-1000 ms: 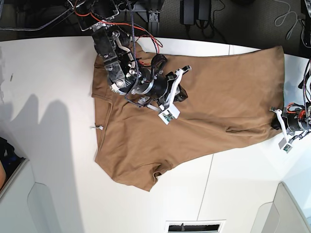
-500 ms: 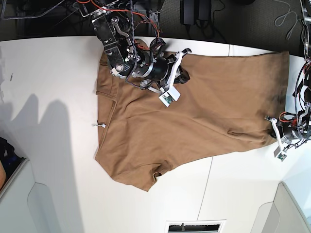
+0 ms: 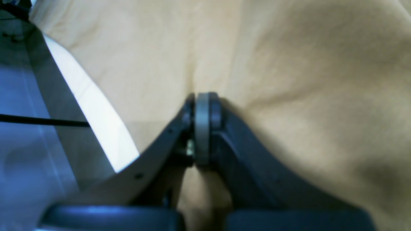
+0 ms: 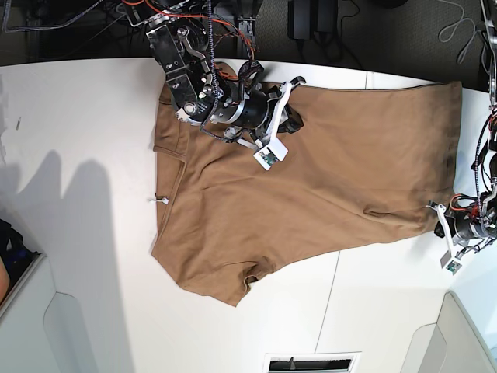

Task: Layout the t-shirt on the table in an organized manner, then fold the t-shirt properly
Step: 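Drag the shirt collar with the right gripper away from the left gripper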

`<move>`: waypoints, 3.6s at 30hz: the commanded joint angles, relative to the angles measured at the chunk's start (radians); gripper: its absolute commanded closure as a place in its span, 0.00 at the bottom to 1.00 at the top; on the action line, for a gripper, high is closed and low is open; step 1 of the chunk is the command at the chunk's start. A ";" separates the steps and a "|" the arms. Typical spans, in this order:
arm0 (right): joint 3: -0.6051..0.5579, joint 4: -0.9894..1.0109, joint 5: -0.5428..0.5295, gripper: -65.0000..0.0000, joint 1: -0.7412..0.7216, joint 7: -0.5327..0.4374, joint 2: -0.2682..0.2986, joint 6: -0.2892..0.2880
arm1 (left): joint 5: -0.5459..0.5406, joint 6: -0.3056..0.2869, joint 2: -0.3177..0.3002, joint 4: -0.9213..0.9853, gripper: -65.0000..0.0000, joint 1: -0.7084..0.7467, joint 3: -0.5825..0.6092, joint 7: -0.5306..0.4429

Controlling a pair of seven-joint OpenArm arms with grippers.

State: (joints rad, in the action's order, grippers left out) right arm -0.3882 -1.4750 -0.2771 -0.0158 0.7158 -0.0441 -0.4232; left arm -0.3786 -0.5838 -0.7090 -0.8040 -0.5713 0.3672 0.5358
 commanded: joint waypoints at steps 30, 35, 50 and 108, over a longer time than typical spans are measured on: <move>0.000 -0.018 -0.082 1.00 0.039 0.104 0.060 -0.012 | 0.092 0.046 0.097 0.046 1.00 -0.084 -0.006 -0.061; 0.000 -0.056 -0.082 1.00 0.039 0.082 0.061 -0.012 | 0.092 0.065 0.089 0.046 1.00 -0.122 -0.006 -0.052; 0.288 -0.225 0.027 1.00 0.033 -0.024 0.060 0.089 | -0.244 -0.057 -0.029 -0.130 1.00 0.028 -0.006 0.229; 0.376 -0.308 0.130 1.00 0.164 0.048 0.123 0.158 | -0.364 -0.057 -0.140 -0.390 1.00 0.373 -0.006 0.344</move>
State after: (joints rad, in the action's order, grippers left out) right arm -0.0177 -1.7634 -0.1497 0.1577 0.7776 0.0727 -0.2657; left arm -0.7547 -0.6415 -0.8471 -1.1965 -0.2001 0.3576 0.8673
